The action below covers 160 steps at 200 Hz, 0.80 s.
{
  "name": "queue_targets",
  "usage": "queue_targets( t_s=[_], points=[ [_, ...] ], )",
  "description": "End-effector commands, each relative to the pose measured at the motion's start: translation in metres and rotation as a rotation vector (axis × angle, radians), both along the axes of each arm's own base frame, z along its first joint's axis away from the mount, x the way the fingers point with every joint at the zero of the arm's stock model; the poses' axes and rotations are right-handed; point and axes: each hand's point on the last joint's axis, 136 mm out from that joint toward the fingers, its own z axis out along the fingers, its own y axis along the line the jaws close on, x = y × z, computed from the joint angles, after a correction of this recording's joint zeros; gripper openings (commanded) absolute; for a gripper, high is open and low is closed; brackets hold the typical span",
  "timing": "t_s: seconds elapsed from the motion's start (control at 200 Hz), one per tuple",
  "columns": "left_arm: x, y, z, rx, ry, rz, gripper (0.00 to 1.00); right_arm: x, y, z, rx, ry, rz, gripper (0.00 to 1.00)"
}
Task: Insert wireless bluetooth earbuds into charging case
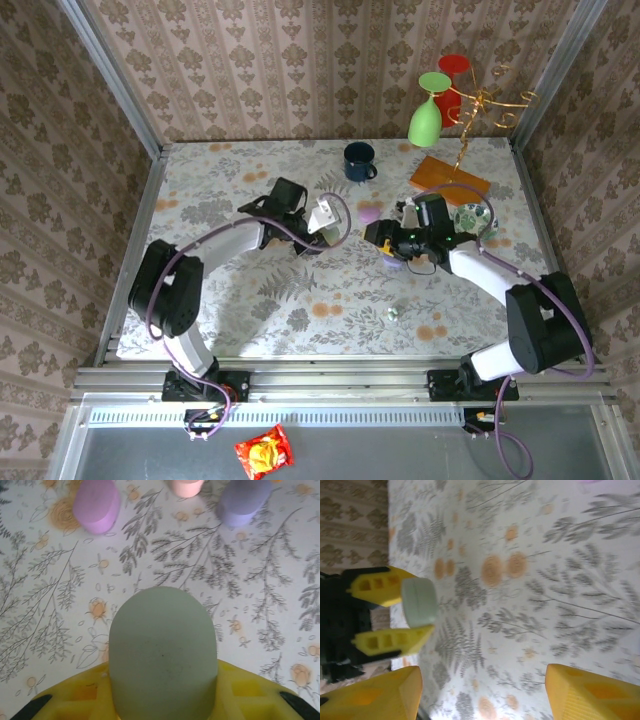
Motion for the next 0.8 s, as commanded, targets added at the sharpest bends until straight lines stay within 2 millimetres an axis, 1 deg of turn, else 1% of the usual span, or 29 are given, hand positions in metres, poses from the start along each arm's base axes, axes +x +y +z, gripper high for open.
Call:
queue_targets(
  t_s=[0.0,0.095,0.19,0.345,0.41,0.505,0.58,0.68,0.795],
  points=[
    [-0.012,-0.012,0.017,-0.081,-0.062,-0.065,0.3,0.008,0.029,0.027,0.122,-0.04,0.069,0.66],
    [-0.02,-0.014,0.022,-0.119,-0.065,-0.076,0.31,0.009,0.044,0.029,0.134,-0.031,0.105,0.66],
    [-0.024,-0.016,0.027,-0.142,-0.066,-0.078,0.31,0.009,0.057,0.029,0.139,-0.026,0.136,0.65],
    [-0.028,-0.02,0.034,-0.176,-0.072,-0.086,0.31,0.008,0.07,0.029,0.153,-0.014,0.167,0.63],
    [-0.029,-0.021,0.037,-0.191,-0.078,-0.09,0.31,0.007,0.072,0.026,0.152,-0.002,0.172,0.61],
    [-0.03,-0.021,0.039,-0.199,-0.078,-0.093,0.31,0.007,0.073,0.025,0.155,-0.006,0.17,0.53],
    [-0.029,-0.021,0.037,-0.196,-0.079,-0.088,0.31,0.007,0.072,0.025,0.155,-0.003,0.166,0.41],
    [-0.031,-0.021,0.038,-0.207,-0.081,-0.094,0.31,0.006,0.072,0.024,0.159,0.0,0.166,0.32],
    [-0.033,-0.022,0.039,-0.222,-0.084,-0.101,0.32,0.007,0.071,0.025,0.155,-0.007,0.166,0.25]
  ],
)
